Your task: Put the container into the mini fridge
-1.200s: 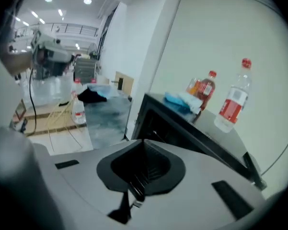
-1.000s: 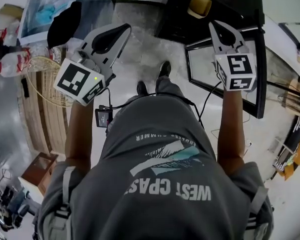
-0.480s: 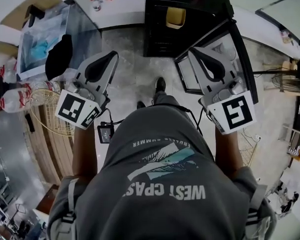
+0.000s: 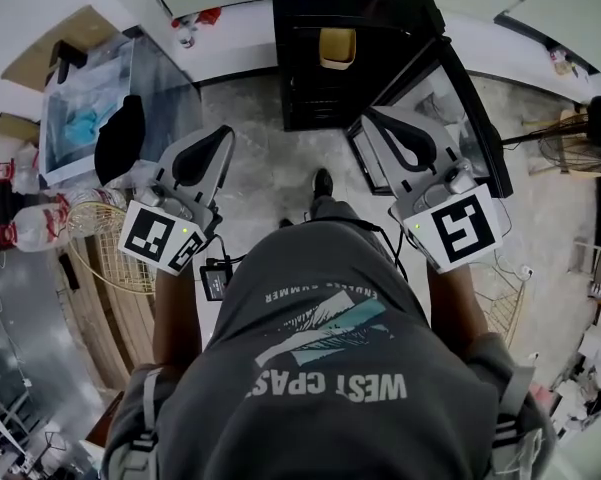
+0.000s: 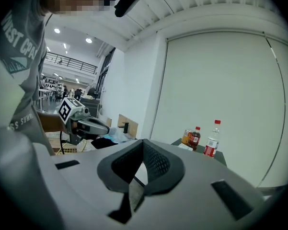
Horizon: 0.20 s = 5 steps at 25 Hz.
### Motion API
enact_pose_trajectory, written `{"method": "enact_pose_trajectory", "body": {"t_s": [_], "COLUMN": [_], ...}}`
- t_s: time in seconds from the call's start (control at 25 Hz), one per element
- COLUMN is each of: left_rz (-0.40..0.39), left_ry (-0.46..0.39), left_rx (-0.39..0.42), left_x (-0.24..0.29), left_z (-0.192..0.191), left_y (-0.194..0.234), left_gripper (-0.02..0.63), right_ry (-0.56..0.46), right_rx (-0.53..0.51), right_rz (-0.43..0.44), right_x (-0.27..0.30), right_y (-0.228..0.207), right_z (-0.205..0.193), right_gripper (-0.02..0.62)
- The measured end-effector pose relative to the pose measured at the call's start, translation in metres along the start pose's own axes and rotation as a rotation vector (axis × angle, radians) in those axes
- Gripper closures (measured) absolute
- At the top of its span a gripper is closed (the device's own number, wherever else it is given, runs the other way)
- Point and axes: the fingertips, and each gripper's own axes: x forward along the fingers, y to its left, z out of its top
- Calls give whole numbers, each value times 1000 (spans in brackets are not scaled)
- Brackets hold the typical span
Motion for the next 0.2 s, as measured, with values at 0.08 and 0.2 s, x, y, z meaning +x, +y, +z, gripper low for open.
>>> {"method": "enact_pose_trajectory", "body": {"t_s": [0.08, 0.2], "left_rz": [-1, 2], "left_ry": [2, 8], "left_rx": [-3, -7], "left_x": [-3, -7], "left_z": [2, 3], "left_y": [-5, -11], "left_gripper": [589, 589], "right_ry": [4, 10], "right_rx": [-3, -4], "right_rz": [1, 5], "right_x": [-4, -9], "right_y": [1, 3], "right_z": [1, 3], "right_gripper": [569, 569]}}
